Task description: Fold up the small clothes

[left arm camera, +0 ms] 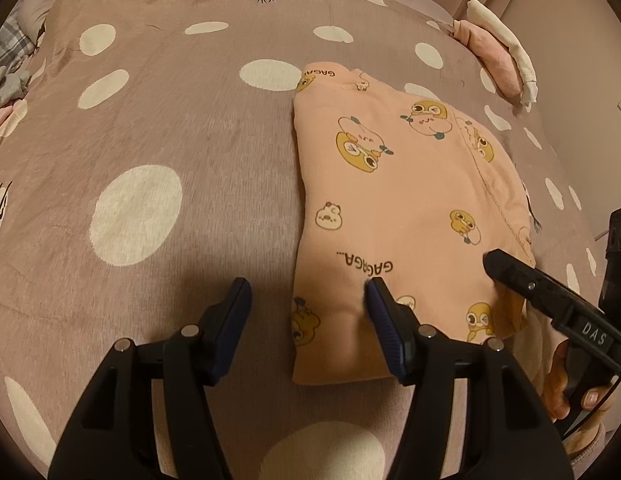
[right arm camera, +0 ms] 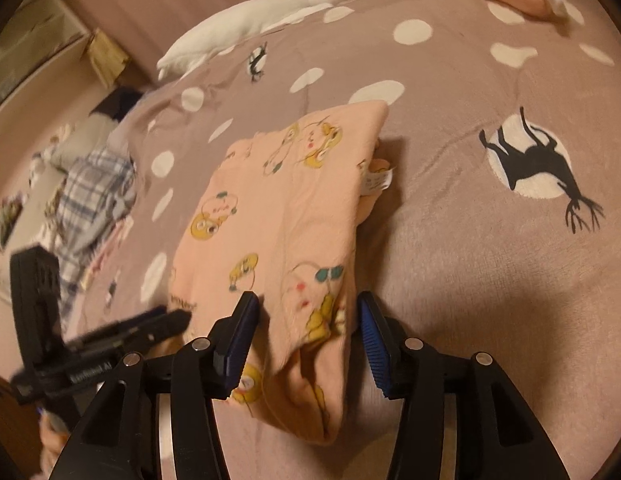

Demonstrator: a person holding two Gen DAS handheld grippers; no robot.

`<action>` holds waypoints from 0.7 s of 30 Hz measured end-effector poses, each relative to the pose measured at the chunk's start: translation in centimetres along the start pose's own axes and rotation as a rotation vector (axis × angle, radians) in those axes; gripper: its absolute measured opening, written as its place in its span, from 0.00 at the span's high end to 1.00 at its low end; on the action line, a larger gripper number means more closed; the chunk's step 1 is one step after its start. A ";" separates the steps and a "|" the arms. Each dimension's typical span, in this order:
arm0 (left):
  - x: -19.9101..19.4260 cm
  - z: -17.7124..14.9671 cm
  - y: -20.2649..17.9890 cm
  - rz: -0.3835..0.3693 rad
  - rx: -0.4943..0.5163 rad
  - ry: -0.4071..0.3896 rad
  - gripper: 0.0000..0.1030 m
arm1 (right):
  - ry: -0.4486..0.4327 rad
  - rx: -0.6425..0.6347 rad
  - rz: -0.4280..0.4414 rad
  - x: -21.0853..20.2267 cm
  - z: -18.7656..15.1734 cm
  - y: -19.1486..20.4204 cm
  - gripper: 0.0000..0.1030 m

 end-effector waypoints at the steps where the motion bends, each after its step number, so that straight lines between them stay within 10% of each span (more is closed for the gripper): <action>1: 0.0 -0.1 0.0 0.003 0.002 0.001 0.41 | 0.003 -0.013 -0.009 0.0 -0.1 0.1 0.50; 16: -0.5 -1.4 0.1 0.035 0.034 0.011 0.34 | 0.015 -0.042 -0.047 -1.0 -1.3 0.3 0.49; 21: -0.4 -1.4 0.1 0.039 0.035 0.012 0.33 | -0.119 -0.054 -0.106 -3.3 -0.4 0.7 0.49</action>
Point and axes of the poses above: each gripper's, at about its wrist camera, not at the fingertips, and x roughly the way its jaws point, y to its left, z to its top, the point moved 1 cm from there along x, roughly the way its jaws point, and after that the axes turned 8 degrees about z, right-handed, at the moved point
